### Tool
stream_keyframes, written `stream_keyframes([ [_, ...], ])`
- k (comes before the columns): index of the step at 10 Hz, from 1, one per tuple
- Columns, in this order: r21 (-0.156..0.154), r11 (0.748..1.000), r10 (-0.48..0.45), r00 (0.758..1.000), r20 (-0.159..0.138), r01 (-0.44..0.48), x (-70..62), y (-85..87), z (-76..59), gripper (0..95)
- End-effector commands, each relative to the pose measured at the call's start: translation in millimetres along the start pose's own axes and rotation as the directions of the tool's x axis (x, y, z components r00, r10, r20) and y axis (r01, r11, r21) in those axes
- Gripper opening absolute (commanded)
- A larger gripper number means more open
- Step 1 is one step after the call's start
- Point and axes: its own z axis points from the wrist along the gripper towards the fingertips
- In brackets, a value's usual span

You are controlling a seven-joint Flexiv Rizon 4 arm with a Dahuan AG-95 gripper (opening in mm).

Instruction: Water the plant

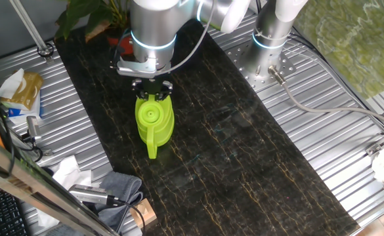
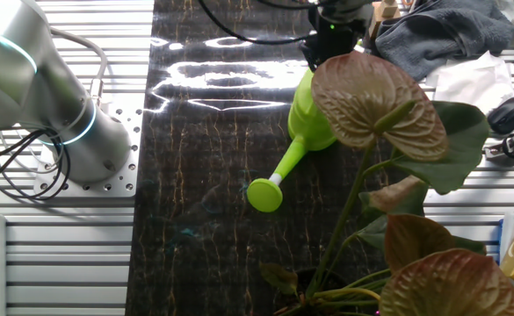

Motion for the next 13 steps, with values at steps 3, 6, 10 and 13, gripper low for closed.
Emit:
stream_keyframes([
  [3, 0.002, 0.990, -0.140, 0.990, 0.026, 0.140, -2.4, 5.2, -13.6, 0.0],
  [6, 0.006, 0.970, -0.245, 0.969, 0.020, 0.245, -10.4, 4.9, -25.4, 0.0],
  [10, 0.000, 0.965, -0.262, 0.965, 0.019, 0.262, -21.3, 4.3, -33.9, 0.0],
  [13, -0.015, 0.977, -0.211, 0.977, 0.011, 0.212, -21.4, 4.7, -34.1, 0.0],
])
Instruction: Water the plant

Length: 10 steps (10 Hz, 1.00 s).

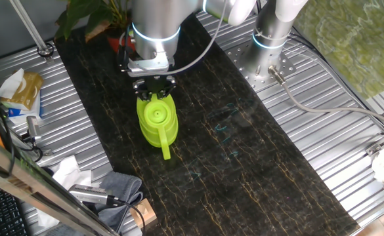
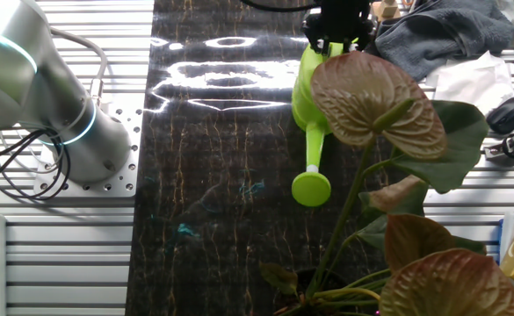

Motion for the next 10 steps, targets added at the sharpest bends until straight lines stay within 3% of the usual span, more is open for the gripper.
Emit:
stream_keyframes([
  [1, -0.018, 0.996, 0.088, 0.996, 0.014, -0.087, 0.2, 0.5, -1.1, 0.0],
  [2, -0.025, 0.993, 0.116, 0.993, 0.014, -0.116, 0.2, 0.5, -1.1, 0.0],
  [4, -0.063, 0.985, 0.161, 0.986, 0.046, -0.158, 0.2, 0.5, -1.1, 0.0],
  [7, -0.078, 0.980, 0.183, 0.983, 0.023, -0.181, 0.2, 0.5, -1.1, 0.0],
  [10, -0.131, 0.969, 0.212, 0.977, 0.002, -0.210, 0.2, 0.5, -1.1, 0.0],
])
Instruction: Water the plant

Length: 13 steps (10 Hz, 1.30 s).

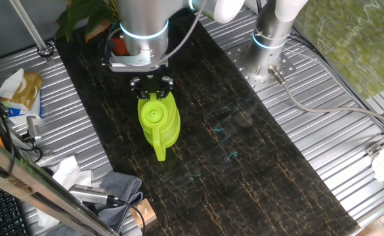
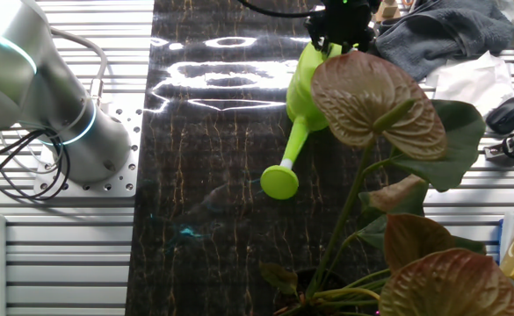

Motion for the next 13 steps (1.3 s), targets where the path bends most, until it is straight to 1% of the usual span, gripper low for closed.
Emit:
stream_keyframes([
  [1, -0.060, 0.996, 0.063, 0.998, -0.017, -0.064, 0.2, 0.5, -1.0, 0.0],
  [2, -0.082, 0.990, 0.116, 0.993, -0.035, -0.118, 0.2, 0.5, -1.0, 0.0],
  [3, -0.098, 0.977, 0.186, 0.981, -0.059, -0.191, 0.2, 0.5, -1.0, 0.0],
  [4, -0.096, 0.968, 0.225, 0.972, -0.068, -0.231, 0.2, 0.5, -1.0, 0.0],
  [5, -0.095, 0.958, 0.263, 0.961, -0.086, -0.270, 0.2, 0.5, -1.0, 0.0],
  [6, -0.098, 0.947, 0.297, 0.951, -0.085, -0.304, 0.2, 0.5, -1.0, 0.0],
  [7, -0.095, 0.932, 0.341, 0.936, -0.090, -0.349, 0.2, 0.5, -1.0, 0.0],
  [8, -0.089, 0.924, 0.365, 0.926, -0.096, -0.373, 0.2, 0.5, -1.0, 0.0],
  [9, -0.084, 0.919, 0.376, 0.922, -0.097, -0.384, 0.2, 0.5, -1.0, 0.0],
  [11, -0.087, 0.921, 0.373, 0.923, -0.095, -0.380, 0.2, 0.5, -1.0, 0.0],
  [12, -0.088, 0.927, 0.358, 0.929, -0.092, -0.366, 0.2, 0.5, -1.0, 0.0],
  [13, -0.077, 0.942, 0.318, 0.943, -0.093, -0.325, 0.2, 0.5, -1.0, 0.0],
])
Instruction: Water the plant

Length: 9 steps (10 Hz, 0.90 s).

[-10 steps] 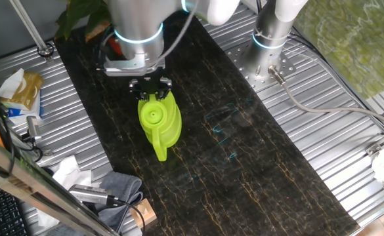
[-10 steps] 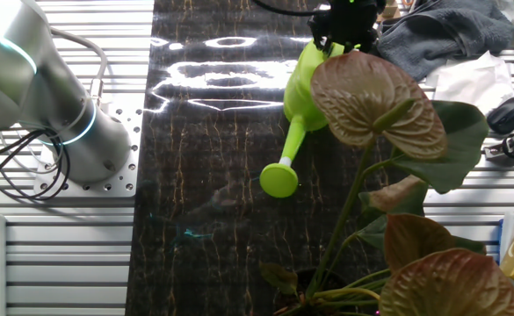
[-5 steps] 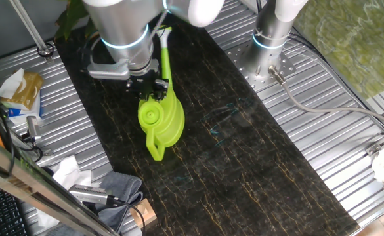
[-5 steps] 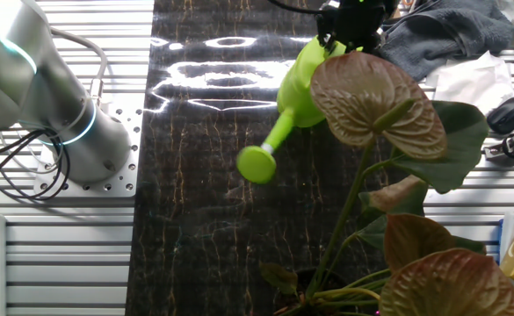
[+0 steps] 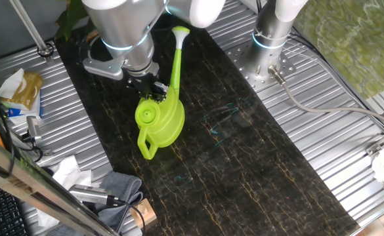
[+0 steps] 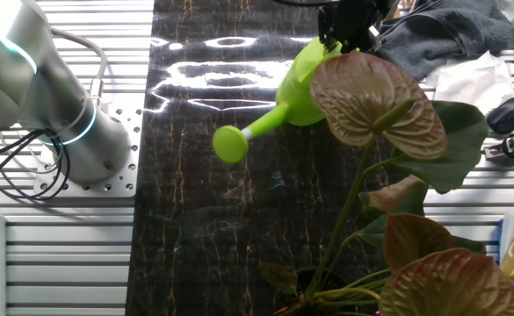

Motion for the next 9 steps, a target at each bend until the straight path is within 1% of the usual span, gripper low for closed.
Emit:
stream_keyframes([
  [1, 0.038, 0.993, -0.112, 0.993, -0.020, 0.113, -0.1, 0.0, -0.7, 0.0],
  [2, 0.076, 0.982, -0.169, 0.985, -0.045, 0.172, -0.1, 0.0, -0.7, 0.0],
  [3, 0.101, 0.963, -0.243, 0.968, -0.063, 0.248, -0.1, 0.0, -0.7, 0.0],
  [5, 0.132, 0.931, -0.332, 0.940, -0.078, 0.340, -0.1, 0.0, -0.7, 0.0],
  [6, 0.156, 0.913, -0.367, 0.926, -0.091, 0.377, -0.1, 0.0, -0.7, 0.0],
  [9, 0.173, 0.892, -0.407, 0.908, -0.096, 0.418, -0.1, 0.0, -0.7, 0.0],
])
